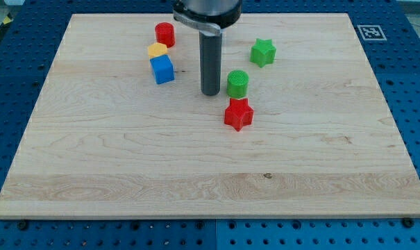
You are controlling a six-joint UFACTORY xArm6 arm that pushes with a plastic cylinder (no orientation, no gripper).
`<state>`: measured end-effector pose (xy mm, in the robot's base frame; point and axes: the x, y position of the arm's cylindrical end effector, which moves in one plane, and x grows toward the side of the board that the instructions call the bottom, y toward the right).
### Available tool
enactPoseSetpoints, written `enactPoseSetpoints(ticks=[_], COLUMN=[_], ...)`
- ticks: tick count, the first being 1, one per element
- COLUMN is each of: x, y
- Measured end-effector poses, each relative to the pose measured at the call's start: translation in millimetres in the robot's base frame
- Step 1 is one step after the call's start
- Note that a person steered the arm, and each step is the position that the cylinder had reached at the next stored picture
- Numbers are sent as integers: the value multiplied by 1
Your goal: Separate blue cube and yellow hexagon
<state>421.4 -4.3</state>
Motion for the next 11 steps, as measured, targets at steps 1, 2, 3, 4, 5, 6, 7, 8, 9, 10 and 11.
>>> enactPoseSetpoints(ticks=[1,2,3,4,5,6,7,8,9,10,11], x=[29,37,37,37,23,-8,-21,-26,-26,-26,-26], y=[-9,-36,-70,-104,-120,-121,-121,-115,-98,-82,-75])
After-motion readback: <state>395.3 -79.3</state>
